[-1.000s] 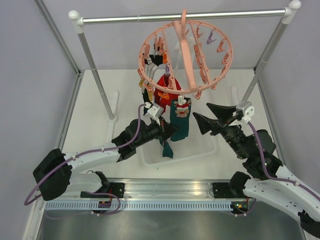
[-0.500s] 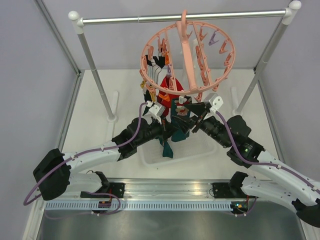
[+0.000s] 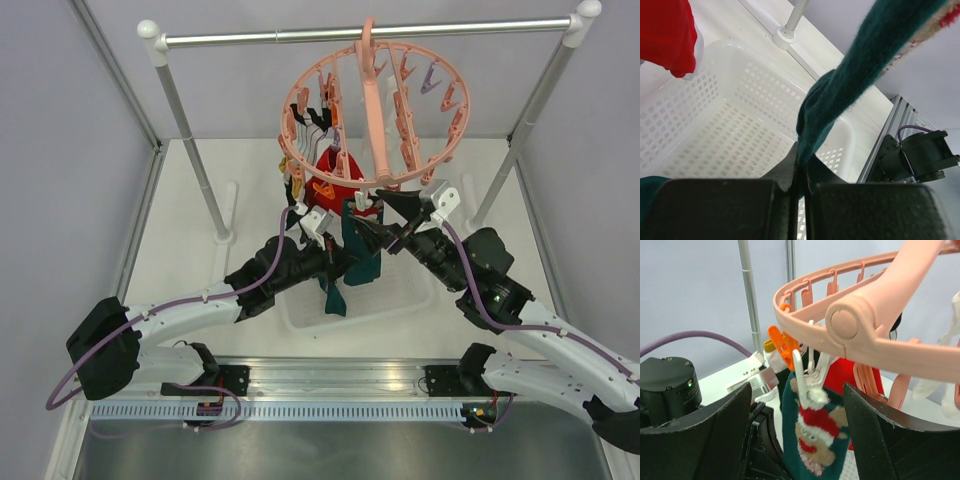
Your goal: Remove the socks clipped to the hanger
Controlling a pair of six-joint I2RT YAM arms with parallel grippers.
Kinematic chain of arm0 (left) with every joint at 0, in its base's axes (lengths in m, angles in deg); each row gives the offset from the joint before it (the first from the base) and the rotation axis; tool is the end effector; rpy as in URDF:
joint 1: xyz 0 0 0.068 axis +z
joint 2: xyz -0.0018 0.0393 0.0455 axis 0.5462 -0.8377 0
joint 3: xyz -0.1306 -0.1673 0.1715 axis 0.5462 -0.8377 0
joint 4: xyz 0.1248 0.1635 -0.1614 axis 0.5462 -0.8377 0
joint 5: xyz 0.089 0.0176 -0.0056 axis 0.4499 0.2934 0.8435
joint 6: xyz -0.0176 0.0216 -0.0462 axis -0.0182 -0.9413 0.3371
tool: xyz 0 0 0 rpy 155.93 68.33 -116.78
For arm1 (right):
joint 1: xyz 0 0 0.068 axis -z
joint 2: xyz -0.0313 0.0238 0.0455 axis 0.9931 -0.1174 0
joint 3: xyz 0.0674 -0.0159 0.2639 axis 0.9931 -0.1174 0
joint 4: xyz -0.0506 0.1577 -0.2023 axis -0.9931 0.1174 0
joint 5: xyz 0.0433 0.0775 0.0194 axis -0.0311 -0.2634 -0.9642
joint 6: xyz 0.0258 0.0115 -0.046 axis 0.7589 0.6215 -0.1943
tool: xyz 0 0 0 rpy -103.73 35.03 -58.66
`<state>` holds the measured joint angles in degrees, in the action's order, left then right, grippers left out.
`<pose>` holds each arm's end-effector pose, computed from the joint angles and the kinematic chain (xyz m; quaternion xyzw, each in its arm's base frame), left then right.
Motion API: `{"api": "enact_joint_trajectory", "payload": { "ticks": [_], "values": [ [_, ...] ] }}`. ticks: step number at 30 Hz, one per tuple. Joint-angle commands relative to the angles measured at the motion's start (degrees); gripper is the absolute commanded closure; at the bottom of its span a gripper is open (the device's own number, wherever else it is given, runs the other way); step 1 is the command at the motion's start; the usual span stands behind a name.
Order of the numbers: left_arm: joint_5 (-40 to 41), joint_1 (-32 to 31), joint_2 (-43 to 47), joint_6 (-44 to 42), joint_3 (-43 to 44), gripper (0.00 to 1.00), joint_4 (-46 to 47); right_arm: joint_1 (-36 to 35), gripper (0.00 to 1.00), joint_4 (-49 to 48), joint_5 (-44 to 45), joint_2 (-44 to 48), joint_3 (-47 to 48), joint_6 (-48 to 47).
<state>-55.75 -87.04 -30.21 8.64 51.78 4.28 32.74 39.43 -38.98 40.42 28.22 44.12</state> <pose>0.1632 -0.2289 0.2712 0.2074 0.7174 -0.4491 0.4906 0.1243 0.1470 0.4021 -0.2361 0.5701 0.3200 0.7189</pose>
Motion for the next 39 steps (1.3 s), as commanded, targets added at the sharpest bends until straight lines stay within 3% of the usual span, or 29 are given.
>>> {"api": "enact_joint_trajectory", "payload": {
  "ticks": [1, 14, 23, 29, 39],
  "values": [
    [-0.6, -0.6, -0.2, -1.8, 2.4, 0.98, -0.5, -0.2, 0.22, -3.8, 2.0, -0.6, 3.0, -2.6],
    [-2.6, -2.3, 0.3, -1.8, 3.4, 0.98, -1.2, 2.4, 0.22, -4.2, 1.4, -3.7, 5.0, -2.2],
    [-2.1, -3.4, -0.1, -2.0, 3.9, 0.98, -1.5, 6.0, 0.31, -6.3, -3.1, -4.1, 5.0, 1.7],
    [-1.4, -3.5, -0.7, -1.8, 4.2, 0.98, -1.8, 7.3, 0.48, -7.7, -5.2, -3.6, 4.5, 4.6],
    [0.6, -3.5, -1.2, -1.7, 4.3, 0.98, -2.1, 7.4, 0.91, -7.7, -4.3, -3.8, 4.6, 6.7]
  ]
}}
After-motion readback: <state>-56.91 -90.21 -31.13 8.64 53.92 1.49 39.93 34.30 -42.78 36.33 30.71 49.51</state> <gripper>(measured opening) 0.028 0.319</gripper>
